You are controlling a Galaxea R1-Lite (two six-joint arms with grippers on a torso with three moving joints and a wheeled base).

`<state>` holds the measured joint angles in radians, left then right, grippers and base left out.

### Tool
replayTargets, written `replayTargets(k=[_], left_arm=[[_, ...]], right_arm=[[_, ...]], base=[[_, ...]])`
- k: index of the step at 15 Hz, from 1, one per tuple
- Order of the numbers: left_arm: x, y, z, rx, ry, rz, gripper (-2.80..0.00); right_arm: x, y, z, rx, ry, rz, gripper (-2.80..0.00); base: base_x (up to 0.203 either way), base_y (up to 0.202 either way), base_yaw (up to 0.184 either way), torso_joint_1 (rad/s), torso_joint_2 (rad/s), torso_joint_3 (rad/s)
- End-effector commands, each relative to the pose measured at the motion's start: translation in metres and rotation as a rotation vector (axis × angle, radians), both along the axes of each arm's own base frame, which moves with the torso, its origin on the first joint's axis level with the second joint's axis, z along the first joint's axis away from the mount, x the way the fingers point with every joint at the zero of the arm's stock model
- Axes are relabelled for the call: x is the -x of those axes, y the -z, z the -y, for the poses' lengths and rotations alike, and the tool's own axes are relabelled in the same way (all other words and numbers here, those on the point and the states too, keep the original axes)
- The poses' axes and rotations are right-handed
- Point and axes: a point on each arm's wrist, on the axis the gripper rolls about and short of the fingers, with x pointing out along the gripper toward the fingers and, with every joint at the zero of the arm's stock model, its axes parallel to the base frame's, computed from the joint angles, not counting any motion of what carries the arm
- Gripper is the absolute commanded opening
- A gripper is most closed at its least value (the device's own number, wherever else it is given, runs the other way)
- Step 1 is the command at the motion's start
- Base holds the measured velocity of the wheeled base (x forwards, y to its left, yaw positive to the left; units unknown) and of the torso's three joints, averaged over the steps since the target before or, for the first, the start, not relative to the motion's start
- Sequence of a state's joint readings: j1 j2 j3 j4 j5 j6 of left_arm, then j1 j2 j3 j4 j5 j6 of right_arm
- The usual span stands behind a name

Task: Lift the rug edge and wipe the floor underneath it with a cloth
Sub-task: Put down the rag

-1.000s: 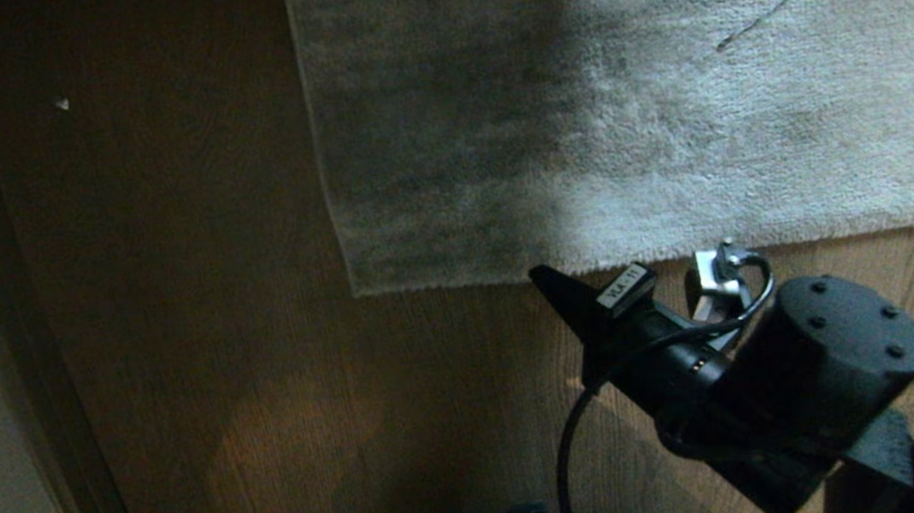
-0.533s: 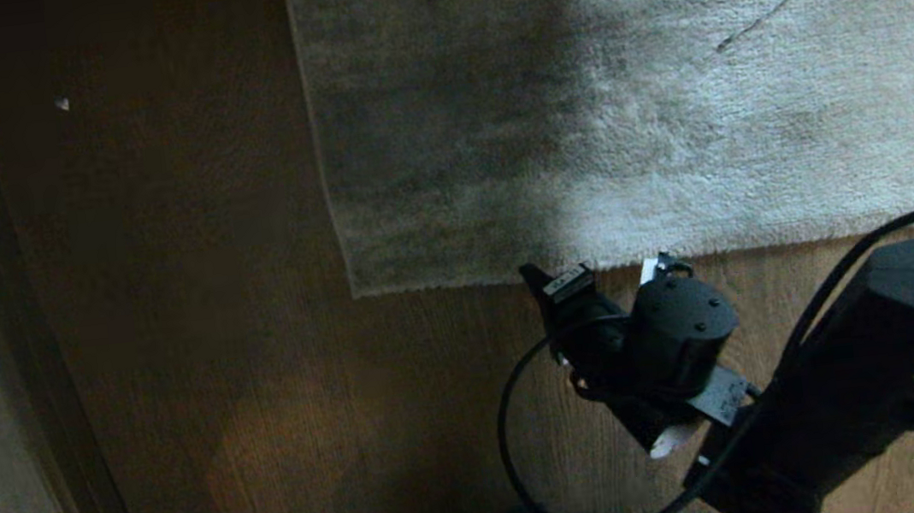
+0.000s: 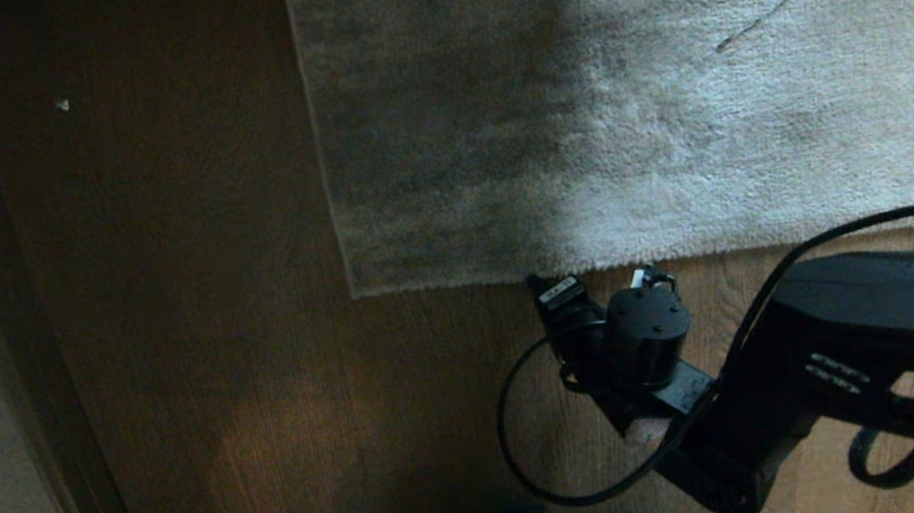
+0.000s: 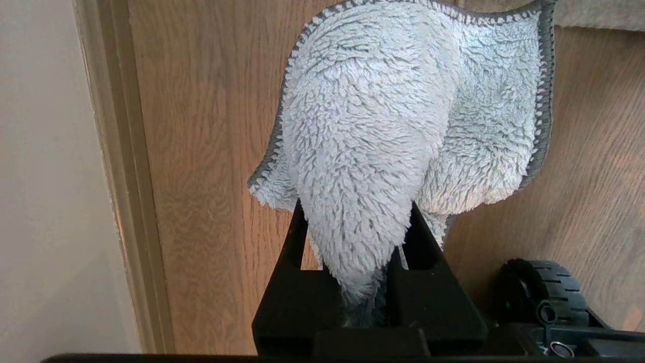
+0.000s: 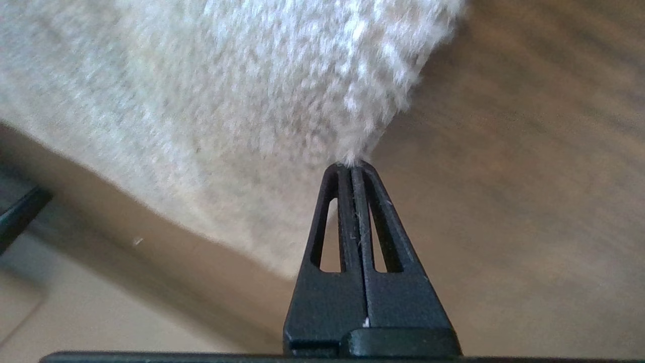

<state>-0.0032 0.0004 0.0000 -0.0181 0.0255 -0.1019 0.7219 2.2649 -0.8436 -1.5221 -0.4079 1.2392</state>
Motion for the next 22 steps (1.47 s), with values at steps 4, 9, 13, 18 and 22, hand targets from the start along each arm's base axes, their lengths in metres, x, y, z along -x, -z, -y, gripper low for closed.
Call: replayTargets(k=[4, 9, 13, 18, 22], left_arm=[[0.000, 0.000, 0.000, 0.001, -0.001, 0.001, -2.80], [0.000, 0.000, 0.000, 0.001, -0.001, 0.002, -2.80], [0.000, 0.000, 0.000, 0.001, -0.001, 0.001, -2.80], [0.000, 0.000, 0.000, 0.001, -0.001, 0.001, -2.80], [0.000, 0.000, 0.000, 0.001, -0.001, 0.001, -2.80]], right_arm=[[-0.015, -0.001, -0.004, -0.038, 0.033, 0.059, -2.80], [-0.022, -0.001, -0.002, -0.043, 0.072, 0.069, -2.80], [-0.024, 0.005, 0.000, -0.033, 0.080, 0.056, -2.80], [-0.018, -0.016, 0.002, -0.066, 0.071, 0.092, -2.80], [0.008, -0.051, 0.018, -0.092, 0.056, 0.122, -2.80]], base=[[0.000, 0.000, 0.000, 0.000, 0.00, 0.000], [0.000, 0.000, 0.000, 0.000, 0.00, 0.000], [0.000, 0.000, 0.000, 0.000, 0.00, 0.000], [0.000, 0.000, 0.000, 0.000, 0.00, 0.000], [0.000, 0.000, 0.000, 0.000, 0.00, 0.000]])
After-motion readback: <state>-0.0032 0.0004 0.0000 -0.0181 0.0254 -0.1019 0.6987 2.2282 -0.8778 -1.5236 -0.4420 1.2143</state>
